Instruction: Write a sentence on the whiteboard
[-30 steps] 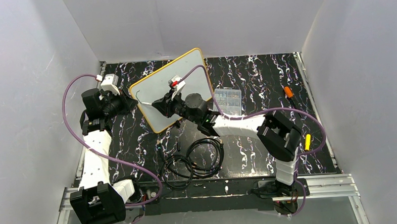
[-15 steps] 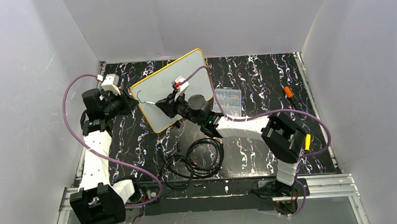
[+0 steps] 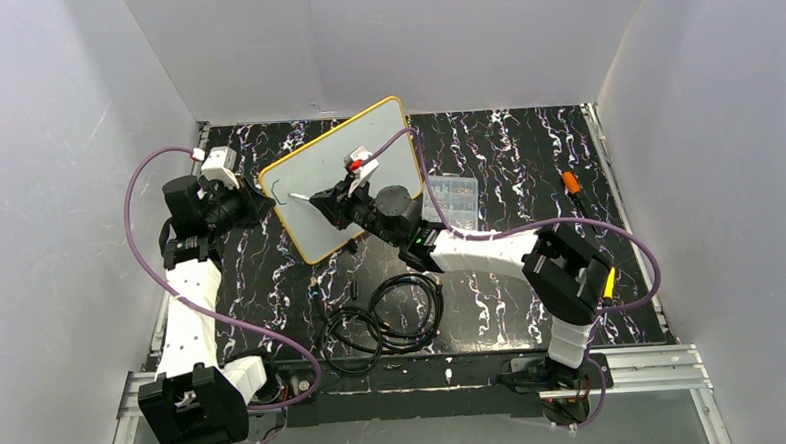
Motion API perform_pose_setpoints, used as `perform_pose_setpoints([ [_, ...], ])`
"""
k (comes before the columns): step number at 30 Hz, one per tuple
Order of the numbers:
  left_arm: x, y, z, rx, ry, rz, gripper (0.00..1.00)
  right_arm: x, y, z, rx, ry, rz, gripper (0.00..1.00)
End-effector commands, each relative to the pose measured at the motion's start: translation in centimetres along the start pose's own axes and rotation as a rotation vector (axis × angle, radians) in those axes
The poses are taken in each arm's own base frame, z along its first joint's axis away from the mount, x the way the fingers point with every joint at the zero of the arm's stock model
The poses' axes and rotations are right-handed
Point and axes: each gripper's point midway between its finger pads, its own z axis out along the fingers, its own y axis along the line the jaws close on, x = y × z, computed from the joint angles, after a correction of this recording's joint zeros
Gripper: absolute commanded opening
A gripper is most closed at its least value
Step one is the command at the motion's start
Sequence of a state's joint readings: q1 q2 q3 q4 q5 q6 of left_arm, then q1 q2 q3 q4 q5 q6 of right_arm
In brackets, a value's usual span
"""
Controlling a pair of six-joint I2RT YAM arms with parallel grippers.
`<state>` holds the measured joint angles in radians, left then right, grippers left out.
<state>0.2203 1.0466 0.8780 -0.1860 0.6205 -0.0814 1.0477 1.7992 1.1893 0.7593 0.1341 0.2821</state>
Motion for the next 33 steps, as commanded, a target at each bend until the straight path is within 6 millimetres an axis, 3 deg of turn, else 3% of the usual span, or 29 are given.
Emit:
perform_pose_setpoints([
  [1, 0.1, -0.6, -0.5, 0.016, 0.0, 0.007, 0.0, -3.7, 0.3, 0.9, 0.012, -0.106, -0.015, 0.01],
  [11, 0.1, -0.7, -0.5, 0.02, 0.001, 0.007, 0.0, -2.9, 0.8, 1.6, -0.023, -0.086, -0.025, 0.01],
  [21, 0.1, -0.7, -0.5, 0.018, 0.0, 0.007, 0.0, 0.2, 0.2, 0.5, -0.009, -0.007, -0.017, 0.01],
  [28, 0.1, -0.6, -0.5, 0.017, -0.001, 0.009, 0.0, 0.5, -0.5, -0.1, 0.023, 0.002, -0.028, 0.01],
  [33, 0.2, -0.7, -0.5, 0.018, 0.0, 0.009, 0.0, -0.6, -0.9, -0.2, 0.052, -0.031, -0.032, 0.01],
])
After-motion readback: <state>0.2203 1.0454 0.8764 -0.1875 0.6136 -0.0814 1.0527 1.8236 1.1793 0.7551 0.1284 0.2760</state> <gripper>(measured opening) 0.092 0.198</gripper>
